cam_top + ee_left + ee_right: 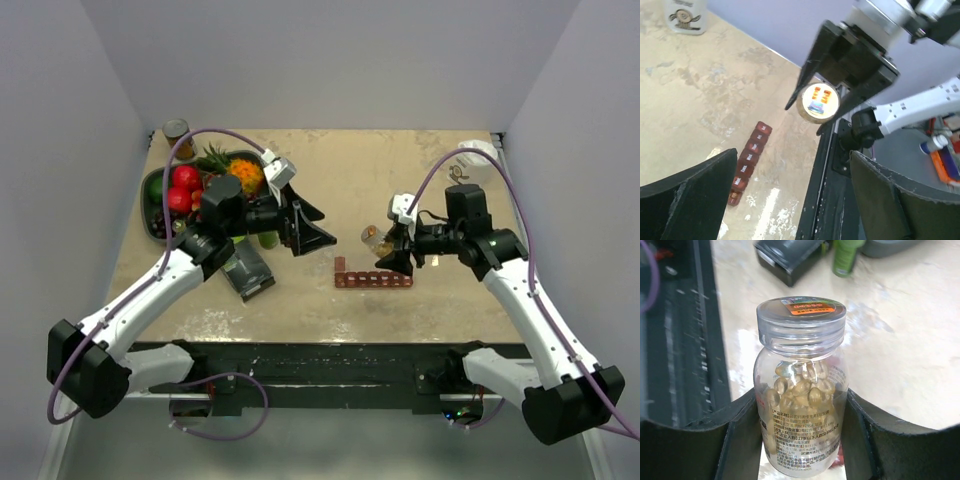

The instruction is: Sort the pills into containers

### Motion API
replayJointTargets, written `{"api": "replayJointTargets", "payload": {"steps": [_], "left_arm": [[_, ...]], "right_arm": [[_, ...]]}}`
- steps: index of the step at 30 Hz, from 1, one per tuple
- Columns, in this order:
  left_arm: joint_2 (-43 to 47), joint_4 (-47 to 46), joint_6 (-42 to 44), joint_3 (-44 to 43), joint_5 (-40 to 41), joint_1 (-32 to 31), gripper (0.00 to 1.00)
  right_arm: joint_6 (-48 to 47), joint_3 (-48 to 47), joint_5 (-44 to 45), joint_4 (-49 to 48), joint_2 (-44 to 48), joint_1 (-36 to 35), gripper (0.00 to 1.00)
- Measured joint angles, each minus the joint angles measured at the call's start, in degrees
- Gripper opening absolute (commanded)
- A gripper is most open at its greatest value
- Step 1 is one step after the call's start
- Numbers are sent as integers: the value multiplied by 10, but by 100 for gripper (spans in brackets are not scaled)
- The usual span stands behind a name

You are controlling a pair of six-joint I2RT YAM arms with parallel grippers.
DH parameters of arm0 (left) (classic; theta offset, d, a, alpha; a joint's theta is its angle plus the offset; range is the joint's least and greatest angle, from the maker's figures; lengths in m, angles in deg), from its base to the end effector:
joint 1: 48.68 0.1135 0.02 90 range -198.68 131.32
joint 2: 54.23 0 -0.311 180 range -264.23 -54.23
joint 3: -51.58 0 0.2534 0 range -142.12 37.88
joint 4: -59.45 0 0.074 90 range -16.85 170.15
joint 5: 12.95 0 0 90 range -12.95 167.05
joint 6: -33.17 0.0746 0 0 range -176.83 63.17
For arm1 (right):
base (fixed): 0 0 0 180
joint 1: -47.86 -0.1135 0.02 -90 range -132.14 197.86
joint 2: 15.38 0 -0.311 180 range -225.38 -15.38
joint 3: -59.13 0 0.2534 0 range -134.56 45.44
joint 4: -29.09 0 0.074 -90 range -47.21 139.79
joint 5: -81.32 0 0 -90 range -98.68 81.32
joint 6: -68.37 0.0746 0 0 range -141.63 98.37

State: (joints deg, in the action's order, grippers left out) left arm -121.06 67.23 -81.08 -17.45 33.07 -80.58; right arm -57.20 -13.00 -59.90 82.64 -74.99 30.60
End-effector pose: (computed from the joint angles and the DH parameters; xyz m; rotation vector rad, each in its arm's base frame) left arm 0.2086 -0.1908 0.3967 0.7443 1.6762 -1.3488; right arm 0.1748 0.1152 0.3575 -1.3103 1.6338 0.8200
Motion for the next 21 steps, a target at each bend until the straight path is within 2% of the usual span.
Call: {"api": "replayJointTargets", "payload": {"steps": [7,8,13,21], "left_arm": [[-83,13,-98,-37,74,-36,83],[-91,13,-111,-39,82,-49,77],[-129,9,-157,-74,112,-100,70],[-160,-4,-181,-116,127,-113,65]], "right_arm": [[-68,-19,107,29,1,-9,0],[-72,-19,117,30,1,-11,0],[-83,-19,143,31,1,-12,0],[-85,-19,147,30,1,-15,0]]}}
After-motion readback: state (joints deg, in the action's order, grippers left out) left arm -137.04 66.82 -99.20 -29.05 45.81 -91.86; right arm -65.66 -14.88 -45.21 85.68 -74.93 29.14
